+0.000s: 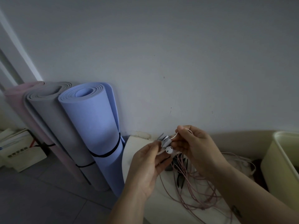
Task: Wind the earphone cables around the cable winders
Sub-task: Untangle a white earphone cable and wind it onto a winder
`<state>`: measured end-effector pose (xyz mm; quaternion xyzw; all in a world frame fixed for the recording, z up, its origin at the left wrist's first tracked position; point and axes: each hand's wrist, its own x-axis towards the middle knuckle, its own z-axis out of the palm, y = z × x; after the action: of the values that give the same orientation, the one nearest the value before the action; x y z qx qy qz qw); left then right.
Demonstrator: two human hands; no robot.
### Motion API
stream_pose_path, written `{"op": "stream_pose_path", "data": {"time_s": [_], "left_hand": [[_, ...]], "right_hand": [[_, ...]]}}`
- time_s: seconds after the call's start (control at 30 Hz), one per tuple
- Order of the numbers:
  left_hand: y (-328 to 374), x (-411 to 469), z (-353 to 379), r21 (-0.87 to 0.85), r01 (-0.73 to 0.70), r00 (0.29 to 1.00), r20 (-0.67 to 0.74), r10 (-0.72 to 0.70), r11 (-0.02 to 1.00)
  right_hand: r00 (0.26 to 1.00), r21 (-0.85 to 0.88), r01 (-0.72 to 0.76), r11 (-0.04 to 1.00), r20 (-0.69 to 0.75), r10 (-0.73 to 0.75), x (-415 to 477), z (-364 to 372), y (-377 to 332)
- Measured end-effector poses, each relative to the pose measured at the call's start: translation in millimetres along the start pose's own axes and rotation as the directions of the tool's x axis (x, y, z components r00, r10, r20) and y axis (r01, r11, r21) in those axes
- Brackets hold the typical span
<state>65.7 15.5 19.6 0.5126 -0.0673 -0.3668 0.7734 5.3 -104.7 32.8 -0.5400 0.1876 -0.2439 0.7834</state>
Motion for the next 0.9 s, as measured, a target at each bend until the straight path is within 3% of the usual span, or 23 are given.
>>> {"op": "stream_pose_path", "data": {"time_s": [0.17,0.3,0.43,0.53,0.67,0.8,0.9], "left_hand": [[2.0,-3.4,4.8,0.039,-0.067,0.992,0.114,0.062,0.997],[-2.8,-0.3,5.5,0.080,-0.209,0.977,0.047,0.206,0.975],[-2.8,4.1,2.8,-0.047,-0.196,0.980,-0.028,0.195,0.979],[-0.8,4.9,-1.2,-0.069,-0.181,0.983,-0.001,0.181,0.981],[0.8,4.9,-3.5,-0.124,-0.163,0.983,0.060,0.172,0.979],[3.8,5.7,-7.0,-0.117,-0.148,0.981,0.104,0.161,0.982],[3.3,5.7,-7.0,-0.069,-0.126,0.978,0.161,0.136,0.990]], "right_hand": [[0.997,-0.092,0.045,0.995,0.066,-0.039,-6.5,4.5,0.3],[0.990,-0.145,0.027,0.989,0.143,-0.006,-10.1,6.6,-4.7],[0.996,-0.392,0.084,0.916,0.042,-0.073,-5.5,-9.5,-16.6],[0.996,-0.466,0.080,0.881,0.006,-0.088,-1.7,-21.8,-23.9],[1.000,-0.443,0.012,0.896,0.024,-0.001,2.8,-29.6,-24.1],[0.968,-0.244,-0.170,0.955,0.140,0.208,7.5,-36.0,-17.8],[0.941,-0.205,-0.229,0.951,0.204,0.271,8.2,-39.7,-17.4]]}}
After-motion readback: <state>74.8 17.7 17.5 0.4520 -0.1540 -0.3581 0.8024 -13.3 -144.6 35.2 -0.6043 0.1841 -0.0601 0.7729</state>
